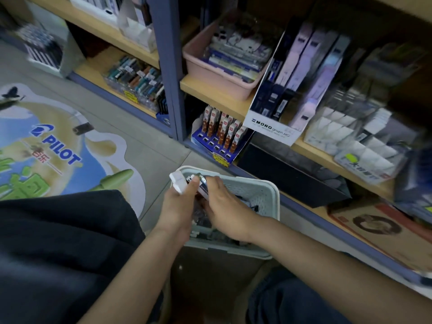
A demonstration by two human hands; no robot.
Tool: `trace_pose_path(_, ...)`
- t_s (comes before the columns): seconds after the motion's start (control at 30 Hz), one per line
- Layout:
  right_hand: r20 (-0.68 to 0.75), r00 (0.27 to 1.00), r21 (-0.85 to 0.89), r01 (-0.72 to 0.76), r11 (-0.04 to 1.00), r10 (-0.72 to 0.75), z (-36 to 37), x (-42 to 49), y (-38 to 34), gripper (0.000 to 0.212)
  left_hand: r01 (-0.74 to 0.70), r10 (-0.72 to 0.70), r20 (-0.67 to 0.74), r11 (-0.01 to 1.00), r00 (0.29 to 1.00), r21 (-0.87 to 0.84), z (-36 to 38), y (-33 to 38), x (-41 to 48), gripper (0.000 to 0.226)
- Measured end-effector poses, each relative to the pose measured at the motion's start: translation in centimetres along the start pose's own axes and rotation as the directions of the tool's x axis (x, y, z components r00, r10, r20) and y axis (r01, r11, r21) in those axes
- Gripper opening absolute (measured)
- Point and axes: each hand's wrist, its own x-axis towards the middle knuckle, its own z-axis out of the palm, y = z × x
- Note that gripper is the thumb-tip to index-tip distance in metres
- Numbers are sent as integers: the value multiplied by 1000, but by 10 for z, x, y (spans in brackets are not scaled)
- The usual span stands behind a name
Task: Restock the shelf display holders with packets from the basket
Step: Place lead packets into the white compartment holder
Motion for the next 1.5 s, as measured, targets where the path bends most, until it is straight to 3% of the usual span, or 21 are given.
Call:
trace_pose_path(0.13,-87,996,20,-19,1000,20,-21,-25,-5,29,-14,16,106,1000,994,-17,12,12,-16,16)
trace_pose_path(0.37,-424,906,-133,-40,990,-20,-59,-69,-7,34,-10,28,245,997,969,-77,57,33,-45,18)
trace_pose_path(0.53,-545,838,22,-28,999,36,-85,-97,5,31,-65,72,303,997,950,-34,93,40,-58,18)
trace_pose_path(0.67,-671,718,214,-54,975,187,-119,-111,35,16,-87,85,363,996,928,-9,121,47,-59,15)
trace_pose_path(0.8,-762,573,252,-164,954,300,-156,-125,85,8,-154,98,422,983,901,101,141,50,-52,15)
trace_pose_path(0.97,-865,402,184,-303,935,300,-181,-138,142,8,-194,89,476,965,875,175,162,54,-48,16)
trace_pose_path(1.1,-911,289,215,-281,935,296,-190,-142,158,12,-192,65,496,959,866,209,176,52,-44,20)
trace_pose_path(1.23,-899,311,218,-297,930,310,-191,-140,171,13,-168,37,503,961,863,219,185,46,-40,21)
trace_pose_path(1.37,-926,270,151,-378,914,265,-196,-135,180,17,-153,5,519,958,855,243,193,38,-42,17)
trace_pose_path(1.5,-940,273,58,-461,885,204,-204,-129,181,21,-146,-12,524,955,852,258,200,34,-41,16)
